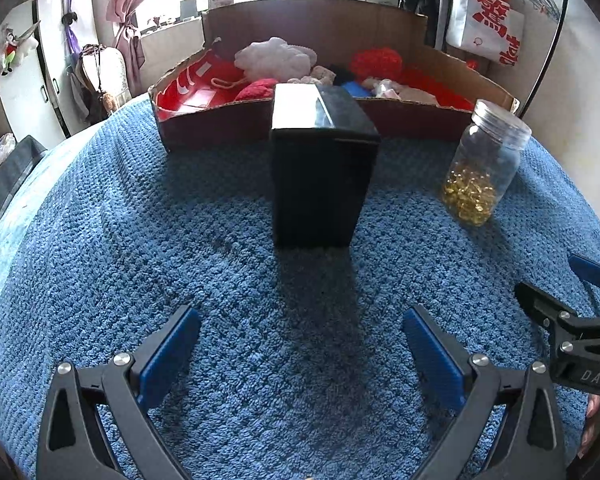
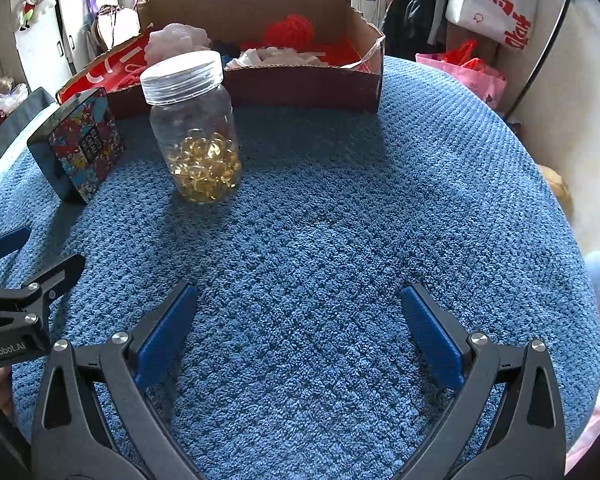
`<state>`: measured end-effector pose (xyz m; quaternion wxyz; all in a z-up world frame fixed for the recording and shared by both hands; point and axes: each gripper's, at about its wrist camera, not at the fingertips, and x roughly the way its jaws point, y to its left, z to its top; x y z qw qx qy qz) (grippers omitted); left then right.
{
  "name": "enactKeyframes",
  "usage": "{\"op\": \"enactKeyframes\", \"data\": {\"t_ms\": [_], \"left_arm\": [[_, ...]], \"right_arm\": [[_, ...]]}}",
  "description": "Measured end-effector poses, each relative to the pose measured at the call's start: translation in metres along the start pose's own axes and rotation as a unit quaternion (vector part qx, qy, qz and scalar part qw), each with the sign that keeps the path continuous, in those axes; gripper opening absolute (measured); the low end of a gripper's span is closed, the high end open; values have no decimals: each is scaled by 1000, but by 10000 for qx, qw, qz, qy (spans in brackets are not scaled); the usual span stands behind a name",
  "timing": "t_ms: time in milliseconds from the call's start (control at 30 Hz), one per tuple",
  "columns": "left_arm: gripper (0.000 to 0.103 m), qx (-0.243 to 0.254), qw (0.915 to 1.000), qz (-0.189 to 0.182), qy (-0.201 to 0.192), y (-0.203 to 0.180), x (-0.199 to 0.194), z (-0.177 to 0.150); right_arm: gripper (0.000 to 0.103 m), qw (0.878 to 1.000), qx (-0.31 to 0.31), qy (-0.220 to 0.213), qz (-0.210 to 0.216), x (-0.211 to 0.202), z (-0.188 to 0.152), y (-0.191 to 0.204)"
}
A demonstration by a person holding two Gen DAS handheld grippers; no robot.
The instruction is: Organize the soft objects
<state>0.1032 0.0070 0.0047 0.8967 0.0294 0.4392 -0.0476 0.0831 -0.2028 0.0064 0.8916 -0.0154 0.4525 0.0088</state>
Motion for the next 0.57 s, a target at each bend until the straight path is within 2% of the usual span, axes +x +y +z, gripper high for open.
{"op": "enactKeyframes", "data": {"t_ms": [567], "left_arm": [[103,-46,10000,-11,-9,2,2,2]], "right_arm": [[103,10000,40,18,7,2,2,5]]}}
